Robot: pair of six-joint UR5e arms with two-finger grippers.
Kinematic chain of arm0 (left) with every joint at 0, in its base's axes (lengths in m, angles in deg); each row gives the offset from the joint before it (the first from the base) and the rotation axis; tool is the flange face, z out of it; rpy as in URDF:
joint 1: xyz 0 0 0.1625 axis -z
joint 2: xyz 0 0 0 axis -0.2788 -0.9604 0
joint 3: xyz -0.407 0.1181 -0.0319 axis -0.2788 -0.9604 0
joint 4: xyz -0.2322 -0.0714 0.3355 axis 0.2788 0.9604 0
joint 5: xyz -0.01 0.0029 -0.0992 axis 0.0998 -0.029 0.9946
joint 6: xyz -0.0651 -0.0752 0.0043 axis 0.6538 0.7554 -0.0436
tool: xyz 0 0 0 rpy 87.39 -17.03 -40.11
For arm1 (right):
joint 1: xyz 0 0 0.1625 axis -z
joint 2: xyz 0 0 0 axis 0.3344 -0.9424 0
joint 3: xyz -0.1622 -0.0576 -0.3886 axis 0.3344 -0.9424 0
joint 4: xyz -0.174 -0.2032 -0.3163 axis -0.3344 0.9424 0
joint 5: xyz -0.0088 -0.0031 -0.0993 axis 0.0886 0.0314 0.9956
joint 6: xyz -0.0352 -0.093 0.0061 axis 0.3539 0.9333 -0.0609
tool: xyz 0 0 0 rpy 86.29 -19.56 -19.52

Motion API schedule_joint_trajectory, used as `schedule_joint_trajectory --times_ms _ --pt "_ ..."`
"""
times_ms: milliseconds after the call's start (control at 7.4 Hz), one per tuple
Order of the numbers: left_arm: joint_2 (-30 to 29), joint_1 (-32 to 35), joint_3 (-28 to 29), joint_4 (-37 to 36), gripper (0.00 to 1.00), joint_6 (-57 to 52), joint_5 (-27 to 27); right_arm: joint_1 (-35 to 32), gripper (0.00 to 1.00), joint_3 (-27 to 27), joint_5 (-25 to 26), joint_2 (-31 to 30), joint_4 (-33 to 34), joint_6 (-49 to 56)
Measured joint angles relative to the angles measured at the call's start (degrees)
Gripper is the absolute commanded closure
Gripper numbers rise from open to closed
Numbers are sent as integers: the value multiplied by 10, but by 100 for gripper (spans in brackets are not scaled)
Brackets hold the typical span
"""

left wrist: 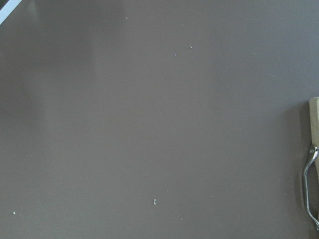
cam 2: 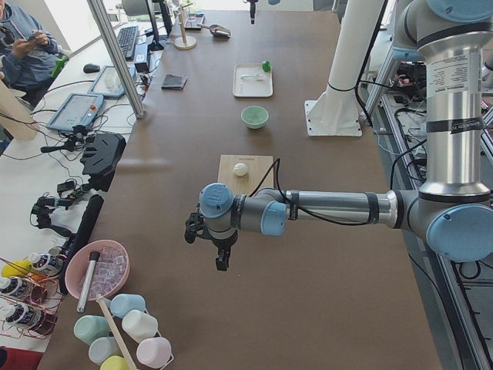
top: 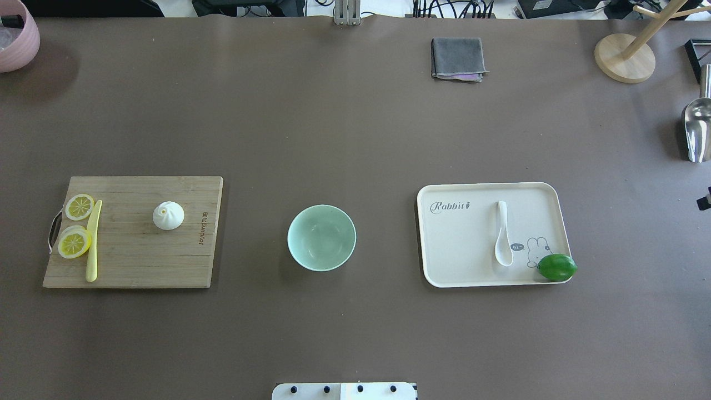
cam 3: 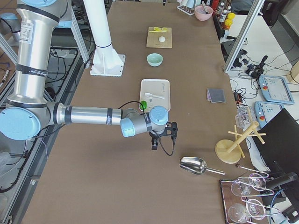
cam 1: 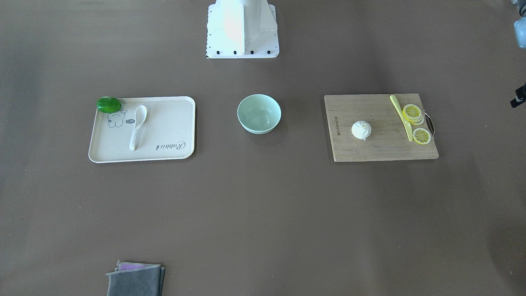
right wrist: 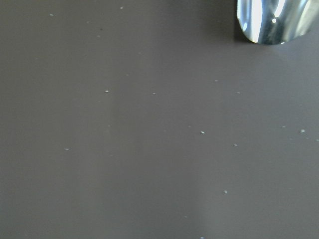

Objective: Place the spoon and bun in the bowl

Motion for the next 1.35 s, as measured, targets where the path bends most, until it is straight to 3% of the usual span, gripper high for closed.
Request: schedule_joint_trajectory --times_ms 270,676,1081,1351 --pt "-4 -1 6 0 2 0 1 92 0 13 7 44 -42 -176" --pt "-16 -2 15 0 2 1 -3 235 0 64 100 110 -49 -374" --pt "-21 -3 22 1 2 2 -4 313 23 72 170 152 -26 -443" --pt "-22 -3 22 1 2 2 -5 336 29 70 202 170 6 -444"
